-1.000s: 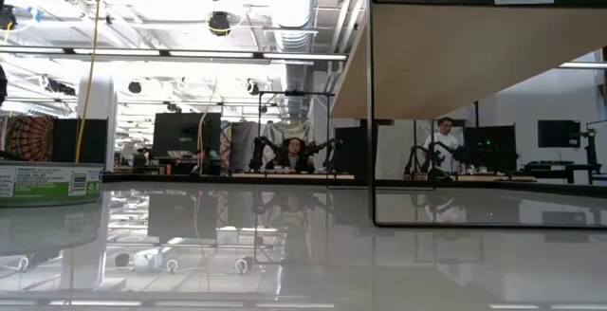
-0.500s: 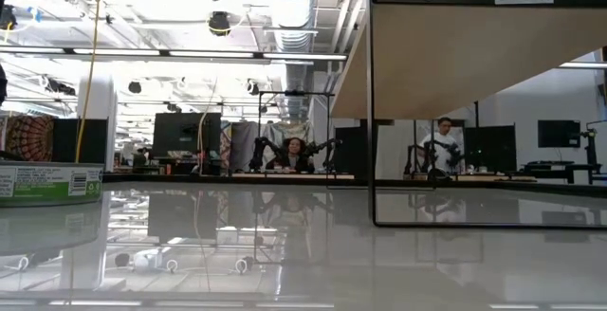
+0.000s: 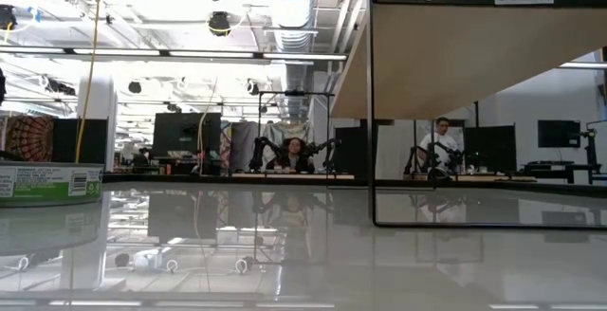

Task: Stack canned seafood by type on shelf
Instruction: Stack the blue tuna can on top of the blue tuna can

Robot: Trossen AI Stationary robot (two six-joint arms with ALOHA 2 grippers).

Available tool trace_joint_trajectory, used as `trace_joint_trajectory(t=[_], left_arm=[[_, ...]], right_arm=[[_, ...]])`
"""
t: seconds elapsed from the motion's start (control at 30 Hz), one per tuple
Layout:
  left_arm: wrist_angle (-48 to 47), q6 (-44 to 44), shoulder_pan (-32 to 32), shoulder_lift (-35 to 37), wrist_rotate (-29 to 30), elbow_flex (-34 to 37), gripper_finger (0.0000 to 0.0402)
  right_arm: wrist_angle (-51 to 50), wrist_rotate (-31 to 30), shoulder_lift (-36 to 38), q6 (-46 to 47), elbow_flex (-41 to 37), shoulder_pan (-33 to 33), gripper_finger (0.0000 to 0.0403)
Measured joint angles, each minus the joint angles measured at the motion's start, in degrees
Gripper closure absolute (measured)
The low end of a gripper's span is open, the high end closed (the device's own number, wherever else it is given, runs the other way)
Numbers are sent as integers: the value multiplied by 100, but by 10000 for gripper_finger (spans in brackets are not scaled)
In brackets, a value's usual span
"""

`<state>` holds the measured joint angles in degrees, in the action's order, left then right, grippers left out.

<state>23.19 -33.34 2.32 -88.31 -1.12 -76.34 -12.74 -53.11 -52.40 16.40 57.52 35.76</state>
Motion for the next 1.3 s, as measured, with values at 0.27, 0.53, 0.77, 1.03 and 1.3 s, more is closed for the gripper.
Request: trace_joint_trajectory(t=[0.27, 0.53, 0.77, 1.03, 1.3], left_arm=[[-1130, -1415, 560, -75, 173, 113, 97], [1618, -2388, 1086, -98, 1018, 1654, 115], [2715, -2115, 1115, -92, 1138, 2337, 118], [2668, -1514, 1113, -92, 1544, 2417, 118], [2680, -1393, 1118, -92, 1401, 2417, 118]], right_arm=[[-1286, 1285, 416, 2069, 156, -274, 181], [-1706, 2593, 409, 2967, 187, -847, 191], [-1889, 3776, 323, 3434, 437, -1534, 175], [-2301, 4711, -51, 3856, 611, -2172, 183], [-2390, 5373, -35, 4247, 616, -2501, 177]])
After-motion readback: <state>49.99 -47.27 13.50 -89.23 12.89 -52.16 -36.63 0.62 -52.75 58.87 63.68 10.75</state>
